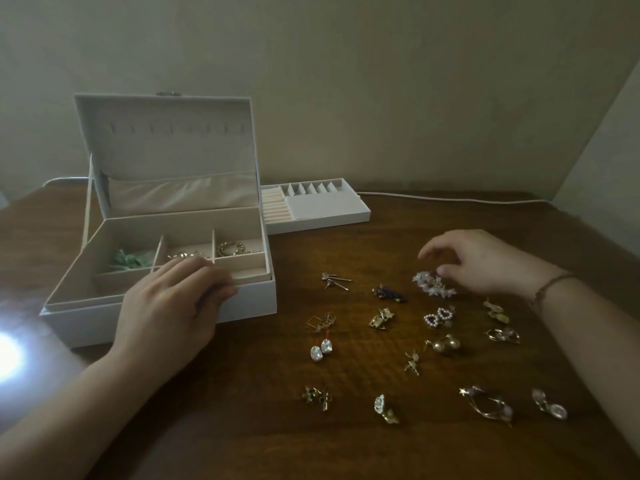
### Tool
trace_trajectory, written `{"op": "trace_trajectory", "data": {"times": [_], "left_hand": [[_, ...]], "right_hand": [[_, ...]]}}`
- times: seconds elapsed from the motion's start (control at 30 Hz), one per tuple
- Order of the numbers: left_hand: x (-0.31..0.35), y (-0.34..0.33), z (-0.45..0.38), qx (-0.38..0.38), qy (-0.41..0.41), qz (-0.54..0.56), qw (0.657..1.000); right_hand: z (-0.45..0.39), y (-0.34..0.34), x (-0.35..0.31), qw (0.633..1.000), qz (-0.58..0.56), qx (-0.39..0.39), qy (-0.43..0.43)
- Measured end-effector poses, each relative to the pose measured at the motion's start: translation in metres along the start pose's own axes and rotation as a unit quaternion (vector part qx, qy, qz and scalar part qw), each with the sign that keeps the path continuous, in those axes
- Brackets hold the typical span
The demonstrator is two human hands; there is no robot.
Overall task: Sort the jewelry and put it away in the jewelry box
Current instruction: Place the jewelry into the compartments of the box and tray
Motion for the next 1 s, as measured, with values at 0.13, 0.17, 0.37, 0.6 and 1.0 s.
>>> {"op": "trace_trajectory", "data": {"times": [0.13,0.17,0.37,0.6,1.0], "left_hand": [[0.02,-0.008,-0.013,-0.011,-0.009,-0.026,1.0],[0.023,-0.011,-0.015,-0.018,-0.01,-0.031,0.999],[0.028,-0.003,-0.016,-0.022,-0.031,-0.034,0.999],[-0.027,0.082,-0.01,0.136,0.045,-0.012,0.99],[-0.155,0.093,0.072,0.239,0.38,0.107,0.887]], "right_hand": [[0.002,-0.018,0.007,0.997,0.018,-0.075,-0.001],[0.003,-0.021,0.005,0.996,0.025,-0.083,0.003],[0.001,-0.028,-0.012,0.995,0.045,-0.08,0.025],[-0.006,-0.017,-0.041,0.998,-0.004,-0.063,0.013],[0.065,-0.047,-0.38,0.918,-0.125,-0.106,0.36]]}}
Point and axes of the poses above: each hand's wrist, its own z-axis away from the middle knuckle, its own y-axis out of the back of the hand, x = y × z, the point moved 10 cm from there along -z, towards the middle knuckle, and after that the axes turned 14 degrees about -y, right-handed, at the moved point
